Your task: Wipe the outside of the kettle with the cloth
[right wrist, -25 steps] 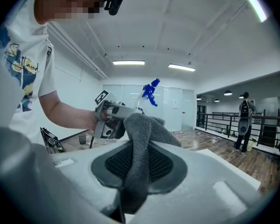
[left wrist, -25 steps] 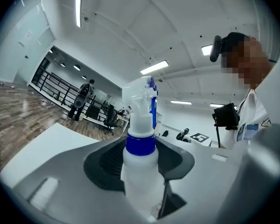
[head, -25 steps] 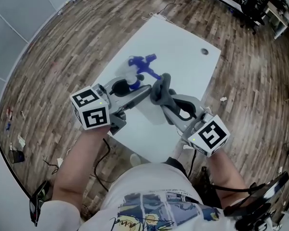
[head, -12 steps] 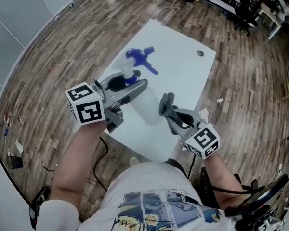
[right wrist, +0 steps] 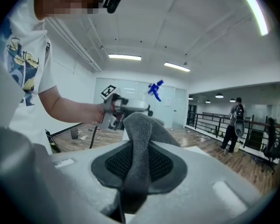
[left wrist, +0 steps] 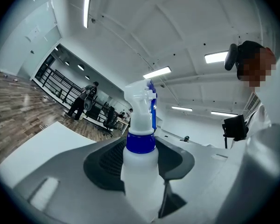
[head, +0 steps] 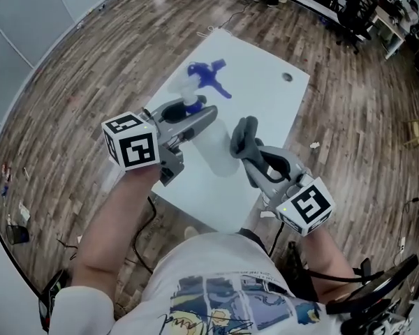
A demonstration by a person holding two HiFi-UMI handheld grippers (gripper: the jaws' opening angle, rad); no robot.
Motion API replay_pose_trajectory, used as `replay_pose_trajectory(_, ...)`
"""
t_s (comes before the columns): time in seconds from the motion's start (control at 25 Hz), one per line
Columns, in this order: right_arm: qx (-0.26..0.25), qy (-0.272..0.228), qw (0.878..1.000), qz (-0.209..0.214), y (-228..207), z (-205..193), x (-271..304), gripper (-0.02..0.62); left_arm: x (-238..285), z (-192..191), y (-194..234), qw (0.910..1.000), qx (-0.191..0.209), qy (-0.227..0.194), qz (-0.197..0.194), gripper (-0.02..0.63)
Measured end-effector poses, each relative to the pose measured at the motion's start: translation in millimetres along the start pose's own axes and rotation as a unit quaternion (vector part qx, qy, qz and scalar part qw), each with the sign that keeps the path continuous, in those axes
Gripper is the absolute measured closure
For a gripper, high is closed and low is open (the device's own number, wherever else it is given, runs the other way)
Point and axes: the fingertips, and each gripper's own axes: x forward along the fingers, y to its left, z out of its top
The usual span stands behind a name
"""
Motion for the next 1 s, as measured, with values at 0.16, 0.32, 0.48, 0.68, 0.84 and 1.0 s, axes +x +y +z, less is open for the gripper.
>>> replay_pose_trajectory(0.16,-0.047,-0.035,0.998,0.020,27.9,52.9,13.7,0.520,3.9,-6.1,1.0,0.9999,-0.013,0.011,-0.002,0.416)
replay_pose_trajectory(0.32,-0.065,-0.014,0.997,0.031,43.5,50.2,30.6,0.519,7.7,-5.6,0.8,0.9997,-0.021,0.010,-0.004,0.416)
replay_pose_trajectory(0.48,-0.076,0.019,0.996,0.030,54.6,28.7,33.5,0.520,8.3,-6.4,-0.8,0.9997,-0.023,0.008,-0.003,0.416)
replay_pose_trajectory(0.68,-0.054,0.048,0.997,0.038,66.3,-5.7,28.5,0.520,6.4,-1.2,-4.3,0.9998,-0.019,-0.004,-0.002,0.416)
replay_pose_trajectory(0.84,-0.040,0.070,0.996,0.045,74.6,-35.0,23.2,0.520,5.9,1.1,-6.8,0.9998,-0.016,-0.007,0.000,0.416)
replay_pose_trajectory(1.0,-0.035,0.097,0.993,0.050,78.8,-58.3,16.8,0.520,7.9,4.9,-9.3,0.9999,-0.011,-0.012,0.006,0.416)
